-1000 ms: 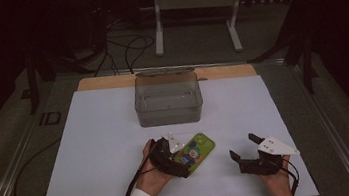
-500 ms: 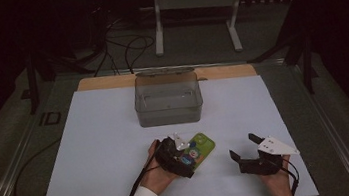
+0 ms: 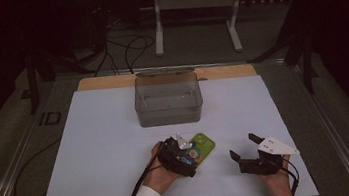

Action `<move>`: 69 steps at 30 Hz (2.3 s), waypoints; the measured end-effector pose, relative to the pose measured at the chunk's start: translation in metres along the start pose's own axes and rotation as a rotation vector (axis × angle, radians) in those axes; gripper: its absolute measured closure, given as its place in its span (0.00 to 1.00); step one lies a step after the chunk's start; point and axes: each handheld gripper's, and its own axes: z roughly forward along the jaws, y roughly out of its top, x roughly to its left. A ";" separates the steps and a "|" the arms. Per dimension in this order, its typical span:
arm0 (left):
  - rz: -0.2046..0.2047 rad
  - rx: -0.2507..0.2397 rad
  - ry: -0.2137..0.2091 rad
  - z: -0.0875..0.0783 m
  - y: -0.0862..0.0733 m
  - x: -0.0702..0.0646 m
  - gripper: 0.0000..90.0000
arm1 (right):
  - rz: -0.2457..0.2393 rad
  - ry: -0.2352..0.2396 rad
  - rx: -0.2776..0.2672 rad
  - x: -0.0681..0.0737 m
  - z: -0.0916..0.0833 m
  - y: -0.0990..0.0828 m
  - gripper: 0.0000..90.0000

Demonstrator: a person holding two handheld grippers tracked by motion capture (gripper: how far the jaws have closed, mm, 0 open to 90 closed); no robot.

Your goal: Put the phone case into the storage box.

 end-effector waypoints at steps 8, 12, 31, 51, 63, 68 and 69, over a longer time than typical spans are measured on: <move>0.016 0.018 -0.020 0.005 0.002 -0.006 0.05 | -0.001 0.001 0.001 0.000 0.000 0.000 0.10; 0.020 0.045 -0.020 0.012 0.002 -0.007 0.07 | 0.000 0.000 0.000 0.000 0.000 0.000 0.10; 0.023 0.082 -0.013 0.011 0.005 -0.008 0.18 | 0.000 -0.001 0.001 0.000 0.000 0.000 0.10; 0.022 -0.013 0.080 -0.016 0.004 0.002 0.18 | 0.000 0.000 0.004 0.000 0.001 0.000 0.10; -0.032 -0.087 0.131 -0.042 -0.006 0.021 0.18 | -0.001 0.001 0.005 0.000 0.001 0.000 0.10; -0.047 -0.124 0.148 -0.052 -0.009 0.026 0.18 | 0.001 -0.001 0.005 0.000 0.001 0.000 0.10; -0.051 -0.132 0.152 -0.054 -0.010 0.027 0.18 | 0.002 -0.001 0.007 0.000 0.001 0.000 0.10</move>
